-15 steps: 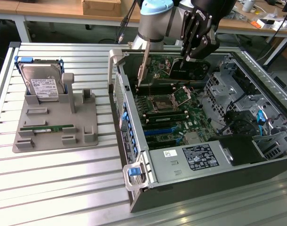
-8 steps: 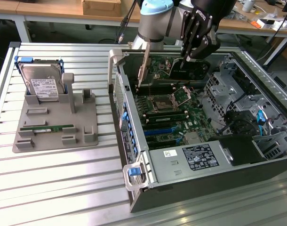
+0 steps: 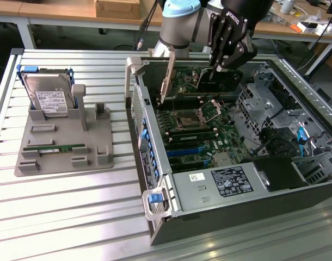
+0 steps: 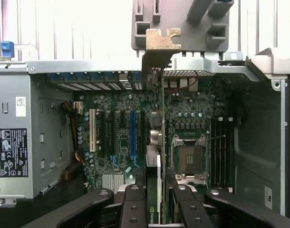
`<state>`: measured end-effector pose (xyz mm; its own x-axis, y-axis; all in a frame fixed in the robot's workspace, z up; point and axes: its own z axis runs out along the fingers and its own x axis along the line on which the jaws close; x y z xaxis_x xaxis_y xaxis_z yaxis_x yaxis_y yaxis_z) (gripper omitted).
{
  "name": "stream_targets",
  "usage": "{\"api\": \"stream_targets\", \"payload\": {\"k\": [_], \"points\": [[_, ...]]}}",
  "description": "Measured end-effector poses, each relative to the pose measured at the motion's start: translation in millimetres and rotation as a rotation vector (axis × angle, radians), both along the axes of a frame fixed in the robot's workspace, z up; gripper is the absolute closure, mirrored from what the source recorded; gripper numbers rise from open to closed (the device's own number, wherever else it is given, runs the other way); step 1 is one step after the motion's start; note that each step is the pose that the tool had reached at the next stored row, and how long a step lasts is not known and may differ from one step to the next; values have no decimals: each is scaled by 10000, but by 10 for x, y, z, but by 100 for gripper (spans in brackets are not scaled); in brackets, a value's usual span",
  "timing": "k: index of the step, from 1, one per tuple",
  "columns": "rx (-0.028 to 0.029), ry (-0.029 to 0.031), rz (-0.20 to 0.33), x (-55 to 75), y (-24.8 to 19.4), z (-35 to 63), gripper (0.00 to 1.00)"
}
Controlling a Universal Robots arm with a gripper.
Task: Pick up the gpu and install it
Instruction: 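Insert the gpu into the slot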
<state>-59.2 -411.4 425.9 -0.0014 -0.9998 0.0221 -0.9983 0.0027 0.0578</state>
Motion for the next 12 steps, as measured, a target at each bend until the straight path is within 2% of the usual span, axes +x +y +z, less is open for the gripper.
{"api": "stream_targets", "payload": {"k": [3,6,12], "points": [[-2,0,97,21,0,-5,74],[-1,2,101,124,0,-12,74],[-3,3,109,205,-1,-22,74]]}}
